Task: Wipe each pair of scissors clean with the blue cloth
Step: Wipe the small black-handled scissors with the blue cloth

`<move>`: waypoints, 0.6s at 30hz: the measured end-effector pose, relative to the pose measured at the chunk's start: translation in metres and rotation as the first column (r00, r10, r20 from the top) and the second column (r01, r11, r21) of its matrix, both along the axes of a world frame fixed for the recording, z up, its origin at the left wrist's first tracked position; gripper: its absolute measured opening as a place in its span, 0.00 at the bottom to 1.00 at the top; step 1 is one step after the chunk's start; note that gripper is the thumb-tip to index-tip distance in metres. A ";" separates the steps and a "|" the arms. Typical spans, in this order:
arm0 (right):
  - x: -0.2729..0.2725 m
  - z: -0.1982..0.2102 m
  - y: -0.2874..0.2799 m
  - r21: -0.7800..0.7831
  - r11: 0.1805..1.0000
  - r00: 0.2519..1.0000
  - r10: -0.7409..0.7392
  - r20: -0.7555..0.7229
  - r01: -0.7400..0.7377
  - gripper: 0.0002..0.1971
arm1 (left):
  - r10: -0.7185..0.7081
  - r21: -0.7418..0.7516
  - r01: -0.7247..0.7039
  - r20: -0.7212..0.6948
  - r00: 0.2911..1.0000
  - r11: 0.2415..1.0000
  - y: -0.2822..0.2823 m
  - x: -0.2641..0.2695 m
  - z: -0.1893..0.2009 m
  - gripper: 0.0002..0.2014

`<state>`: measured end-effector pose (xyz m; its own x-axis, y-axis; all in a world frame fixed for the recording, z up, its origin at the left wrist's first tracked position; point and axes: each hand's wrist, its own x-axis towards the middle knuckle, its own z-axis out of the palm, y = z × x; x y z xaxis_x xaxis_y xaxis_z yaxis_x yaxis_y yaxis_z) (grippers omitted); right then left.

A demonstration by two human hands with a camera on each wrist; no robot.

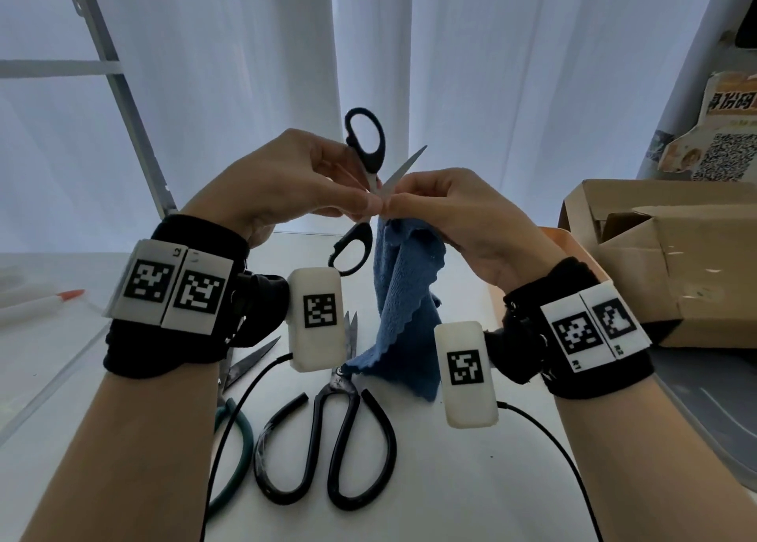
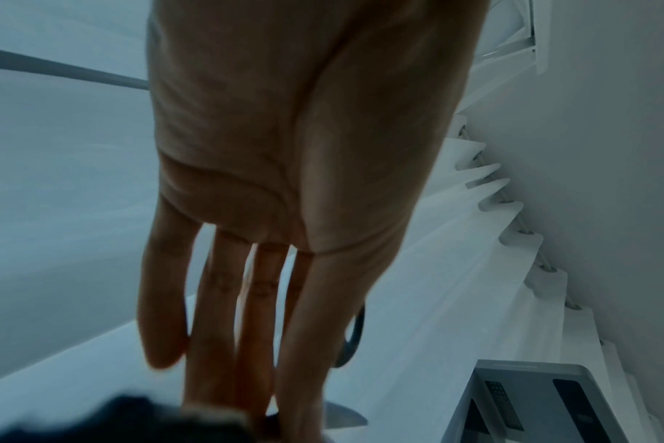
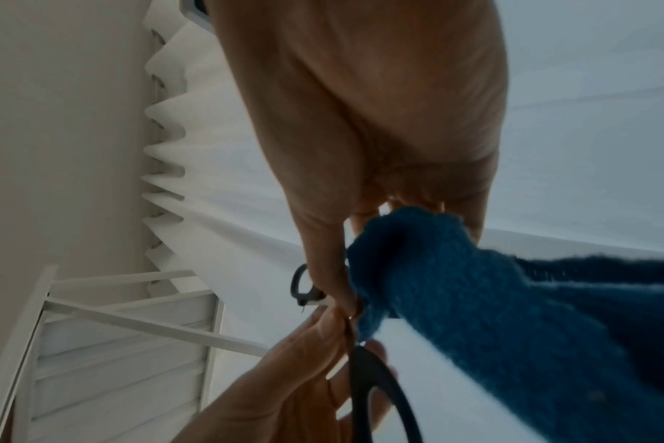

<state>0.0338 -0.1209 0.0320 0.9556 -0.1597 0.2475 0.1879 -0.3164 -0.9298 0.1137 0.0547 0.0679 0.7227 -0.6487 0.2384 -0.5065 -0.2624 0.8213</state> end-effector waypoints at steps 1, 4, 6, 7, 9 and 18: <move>0.000 0.000 0.000 0.028 1.000 1.000 -0.013 0.013 0.012 0.05 | -0.008 -0.011 0.008 -0.012 1.000 1.000 -0.001 0.000 0.000 0.11; 0.000 0.001 -0.001 0.106 0.994 0.999 -0.029 0.041 0.024 0.04 | -0.005 -0.072 0.002 -0.036 0.999 0.997 -0.003 -0.001 -0.001 0.08; 0.000 0.002 -0.002 0.127 0.992 0.999 -0.008 0.032 0.004 0.04 | 0.000 -0.093 -0.004 -0.038 0.999 0.996 -0.003 -0.002 0.000 0.06; -0.001 0.002 -0.003 0.132 0.991 1.000 -0.003 0.022 0.000 0.04 | 0.007 -0.095 -0.010 -0.035 0.999 0.995 -0.003 -0.002 0.000 0.06; -0.002 0.004 -0.008 0.170 0.985 0.999 -0.033 0.014 0.030 0.09 | 0.027 -0.090 -0.028 -0.022 0.999 0.996 -0.001 -0.001 0.000 0.06; -0.005 0.006 -0.024 0.372 0.928 0.988 -0.042 0.146 -0.016 0.30 | 0.087 -0.108 -0.087 -0.007 0.996 0.990 0.009 0.001 0.004 0.08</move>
<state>0.0292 -0.1445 0.0381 0.9096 -0.2796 0.3073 0.3316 0.0427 -0.9425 0.1151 0.0633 0.0717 0.7759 -0.5538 0.3022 -0.4837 -0.2147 0.8485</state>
